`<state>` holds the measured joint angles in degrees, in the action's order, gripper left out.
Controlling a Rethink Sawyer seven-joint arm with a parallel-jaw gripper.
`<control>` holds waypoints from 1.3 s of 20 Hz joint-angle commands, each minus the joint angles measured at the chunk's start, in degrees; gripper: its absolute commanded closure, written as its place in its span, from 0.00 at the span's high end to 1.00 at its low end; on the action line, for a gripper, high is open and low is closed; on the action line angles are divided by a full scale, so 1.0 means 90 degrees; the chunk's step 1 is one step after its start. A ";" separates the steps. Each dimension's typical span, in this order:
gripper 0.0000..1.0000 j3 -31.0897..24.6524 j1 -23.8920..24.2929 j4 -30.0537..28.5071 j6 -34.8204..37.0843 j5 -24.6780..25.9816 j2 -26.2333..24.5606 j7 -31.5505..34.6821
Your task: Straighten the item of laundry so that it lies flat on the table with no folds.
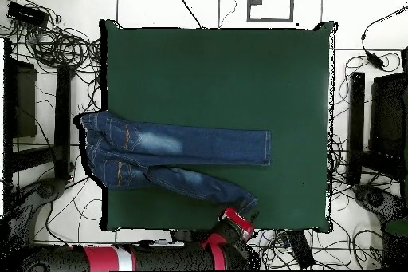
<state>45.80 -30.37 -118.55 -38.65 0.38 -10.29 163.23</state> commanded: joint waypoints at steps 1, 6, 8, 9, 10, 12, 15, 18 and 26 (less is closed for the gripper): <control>1.00 -0.1601 0.1006 0.1215 0.0605 0.1316 0.1178 0.0148; 1.00 -0.2553 0.1797 0.0856 0.2293 0.2280 0.2159 -0.0096; 1.00 -0.2742 0.1951 0.0787 0.2537 0.2454 0.2306 -0.0180; 1.00 -0.2916 0.2120 0.0736 0.2667 0.2573 0.2406 -0.0184; 1.00 -0.3033 0.2219 0.0691 0.2746 0.2634 0.2467 -0.0175; 1.00 -0.3169 0.2301 0.0584 0.2950 0.2592 0.2562 -0.0122; 1.00 -0.3228 0.2262 0.0425 0.3260 0.2473 0.2689 -0.0059; 1.00 -0.3370 0.2279 0.0303 0.3129 0.2411 0.2690 0.0100; 1.00 -0.4291 0.2706 0.0085 0.2873 0.2385 0.2803 0.0376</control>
<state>24.96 -7.08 -119.39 -14.05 22.56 14.71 163.24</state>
